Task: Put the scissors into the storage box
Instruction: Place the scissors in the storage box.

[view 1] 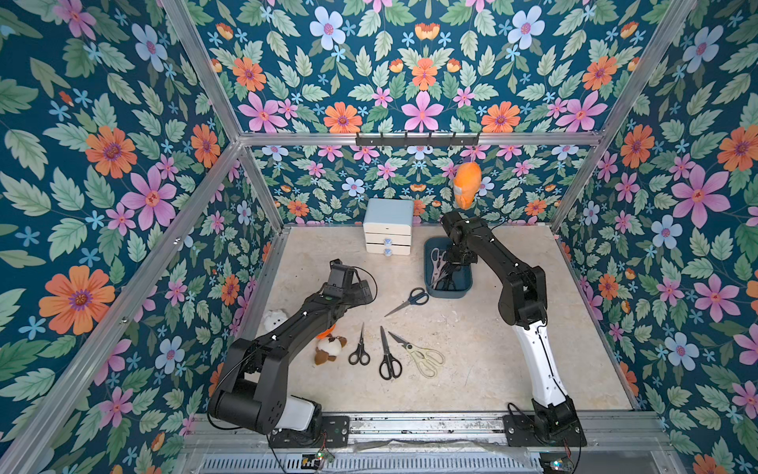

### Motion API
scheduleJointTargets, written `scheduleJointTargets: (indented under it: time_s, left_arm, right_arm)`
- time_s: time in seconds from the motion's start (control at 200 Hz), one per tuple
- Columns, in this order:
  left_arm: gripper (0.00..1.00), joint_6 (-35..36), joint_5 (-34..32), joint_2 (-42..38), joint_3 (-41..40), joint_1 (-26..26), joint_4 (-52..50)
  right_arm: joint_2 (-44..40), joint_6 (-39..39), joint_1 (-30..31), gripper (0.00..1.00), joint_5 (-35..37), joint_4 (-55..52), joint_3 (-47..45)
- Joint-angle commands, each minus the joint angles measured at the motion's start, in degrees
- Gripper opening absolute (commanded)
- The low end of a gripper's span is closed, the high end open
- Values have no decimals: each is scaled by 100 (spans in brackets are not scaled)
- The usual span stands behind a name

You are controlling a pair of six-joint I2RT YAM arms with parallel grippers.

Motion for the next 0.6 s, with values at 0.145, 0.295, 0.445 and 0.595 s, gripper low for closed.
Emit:
scheduleJointTargets:
  time_s: [0.145, 0.295, 0.445, 0.595]
  left_arm:
    - [99, -53, 175, 57, 23, 1, 89]
    - [99, 6, 405, 114, 30, 4, 171]
    - [99, 173, 684, 175, 74, 1, 131]
    - [99, 408, 796, 149, 120, 5, 21]
  right_arm:
    - [-549, 36, 208, 28, -169, -163, 63]
    - [-1044, -178, 632, 29, -120, -233, -333]
    - [-1736, -555, 1208, 30, -257, -100, -1275]
    - [-2672, -703, 1725, 37, -740, 354, -2663]
